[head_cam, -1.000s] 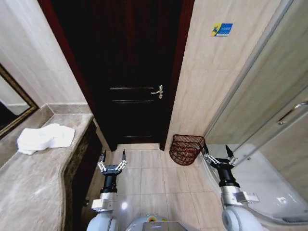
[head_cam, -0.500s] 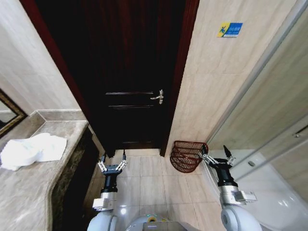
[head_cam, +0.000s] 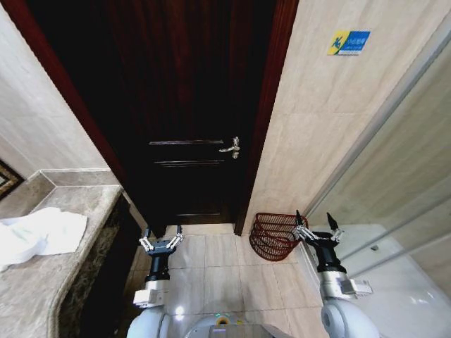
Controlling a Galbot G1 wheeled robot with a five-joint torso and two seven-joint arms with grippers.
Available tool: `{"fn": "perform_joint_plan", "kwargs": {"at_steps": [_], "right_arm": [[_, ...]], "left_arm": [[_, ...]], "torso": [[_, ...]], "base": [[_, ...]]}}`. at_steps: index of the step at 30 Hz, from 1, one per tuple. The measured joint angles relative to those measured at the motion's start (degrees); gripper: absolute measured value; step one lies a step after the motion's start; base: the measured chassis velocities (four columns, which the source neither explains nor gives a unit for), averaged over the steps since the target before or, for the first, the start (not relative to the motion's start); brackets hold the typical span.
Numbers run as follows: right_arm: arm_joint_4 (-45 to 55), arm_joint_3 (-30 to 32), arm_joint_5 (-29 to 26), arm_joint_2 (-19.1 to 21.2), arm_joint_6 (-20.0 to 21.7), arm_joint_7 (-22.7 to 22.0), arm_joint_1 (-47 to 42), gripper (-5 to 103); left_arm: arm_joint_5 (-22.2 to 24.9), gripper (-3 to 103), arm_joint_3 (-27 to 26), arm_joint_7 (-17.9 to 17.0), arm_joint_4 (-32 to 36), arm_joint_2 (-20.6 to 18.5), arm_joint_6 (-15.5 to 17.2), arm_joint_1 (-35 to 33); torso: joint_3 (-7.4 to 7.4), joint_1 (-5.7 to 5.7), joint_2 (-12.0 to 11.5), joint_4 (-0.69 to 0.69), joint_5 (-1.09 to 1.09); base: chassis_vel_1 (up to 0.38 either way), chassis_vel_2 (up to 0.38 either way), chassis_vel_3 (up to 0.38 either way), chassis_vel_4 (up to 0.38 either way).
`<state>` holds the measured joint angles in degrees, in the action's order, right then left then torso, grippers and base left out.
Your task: Discard the used towel into the hamper.
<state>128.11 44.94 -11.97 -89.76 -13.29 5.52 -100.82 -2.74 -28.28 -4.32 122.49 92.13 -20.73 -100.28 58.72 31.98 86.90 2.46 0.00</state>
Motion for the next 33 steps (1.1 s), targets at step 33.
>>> {"fn": "perform_joint_plan", "kwargs": {"at_steps": [33], "right_arm": [[0.14, -0.42, -1.58, 0.77, 0.41, 0.38, -0.16, 100]], "left_arm": [[1.62, 99, -2.94, -3.4, 1.33, 0.01, 2.52, -0.1]], "torso": [[0.01, 0.04, 0.0, 0.0, -0.01]], "base": [[0.051, 0.052, 0.05, 0.049]]}}
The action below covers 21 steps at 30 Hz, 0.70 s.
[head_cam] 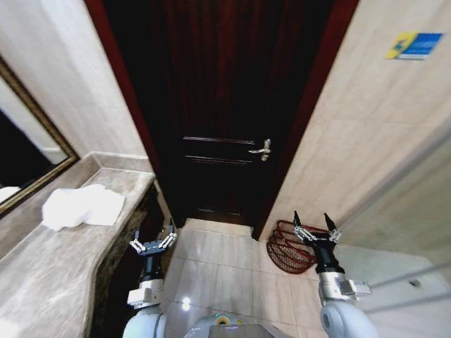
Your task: Discard the used towel into the hamper.
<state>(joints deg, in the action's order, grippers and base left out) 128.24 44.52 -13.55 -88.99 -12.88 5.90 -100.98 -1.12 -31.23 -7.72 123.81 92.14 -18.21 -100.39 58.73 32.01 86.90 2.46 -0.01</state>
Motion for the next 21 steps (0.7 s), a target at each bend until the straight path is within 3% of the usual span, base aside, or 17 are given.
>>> {"fn": "perform_joint_plan", "kwargs": {"at_steps": [5, 13, 18, 21], "right_arm": [[0.0, 0.29, -0.05, -0.04, 0.07, 0.02, -0.01, 100], [-0.46, 0.4, -0.18, -0.05, 0.13, 0.02, 0.26, 100], [-0.77, 0.28, -0.19, -0.19, 0.19, 0.02, 0.47, 100], [-0.69, 0.11, -0.12, -0.29, 0.7, -0.36, 0.9, 100]], "left_arm": [[1.44, 99, -2.05, 0.62, 0.04, -1.28, 0.32, 0.18], [3.85, 99, -6.06, 2.42, -0.17, -6.6, 1.01, 0.14], [4.57, 99, -6.55, 2.35, -0.19, -7.02, 1.13, 0.12], [5.8, 100, -6.39, 0.6, 0.4, -6.35, 1.55, 0.18]], "torso": [[0.0, 0.0, 0.0, 0.01, 0.01], [0.0, 0.0, 0.0, 0.0, 0.01], [0.0, 0.0, 0.0, 0.0, 0.01], [0.0, 0.0, 0.0, 0.02, 0.01]], "base": [[0.114, 0.134, 0.122, 0.133], [0.124, 0.126, 0.123, 0.124], [0.121, 0.124, 0.119, 0.129], [0.106, 0.104, 0.105, 0.118]]}}
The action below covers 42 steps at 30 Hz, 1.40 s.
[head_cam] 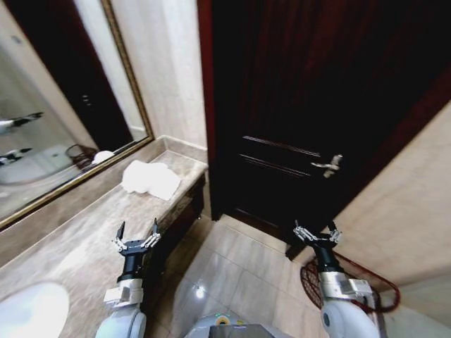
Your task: Discard the used towel into the hamper.
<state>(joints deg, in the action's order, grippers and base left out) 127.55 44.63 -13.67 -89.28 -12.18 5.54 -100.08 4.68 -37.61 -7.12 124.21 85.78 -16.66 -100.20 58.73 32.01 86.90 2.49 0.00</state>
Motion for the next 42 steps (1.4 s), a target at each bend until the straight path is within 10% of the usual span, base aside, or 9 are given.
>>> {"fn": "perform_joint_plan", "kwargs": {"at_steps": [42], "right_arm": [[-1.57, -0.7, -0.48, 0.98, -0.27, 0.96, 2.13, 100]], "left_arm": [[3.96, 100, -4.64, 1.78, 0.74, -4.27, -0.96, -1.36]], "torso": [[0.0, 0.0, 0.0, -0.02, 0.01]], "base": [[0.003, 0.003, 0.003, 0.004]]}}
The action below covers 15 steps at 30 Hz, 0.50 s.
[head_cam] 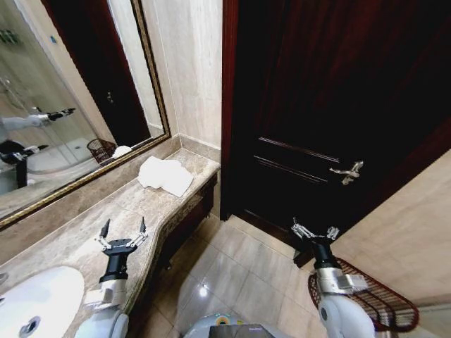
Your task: Discard the used towel into the hamper.
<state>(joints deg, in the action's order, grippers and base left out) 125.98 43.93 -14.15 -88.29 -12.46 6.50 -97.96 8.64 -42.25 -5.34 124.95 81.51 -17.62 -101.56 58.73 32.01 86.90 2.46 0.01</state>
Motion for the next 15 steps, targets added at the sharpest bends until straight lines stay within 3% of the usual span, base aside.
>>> {"fn": "perform_joint_plan", "kwargs": {"at_steps": [4, 15], "right_arm": [[-0.1, -0.09, -0.19, 0.5, -0.08, 0.07, 0.51, 100], [-0.05, 0.22, 0.52, 0.29, 0.86, 0.92, 0.42, 100]], "left_arm": [[1.63, 102, 0.76, -0.27, 0.72, 1.37, 0.62, -0.37], [0.16, 99, 0.58, -0.36, 0.23, 1.83, -0.67, -0.04]], "torso": [[0.0, 0.0, 0.0, 0.01, -0.01], [0.0, 0.0, 0.0, 0.0, -0.01]], "base": [[0.0, 0.0, 0.0, 0.0], [0.0, 0.0, 0.0, 0.0]]}}
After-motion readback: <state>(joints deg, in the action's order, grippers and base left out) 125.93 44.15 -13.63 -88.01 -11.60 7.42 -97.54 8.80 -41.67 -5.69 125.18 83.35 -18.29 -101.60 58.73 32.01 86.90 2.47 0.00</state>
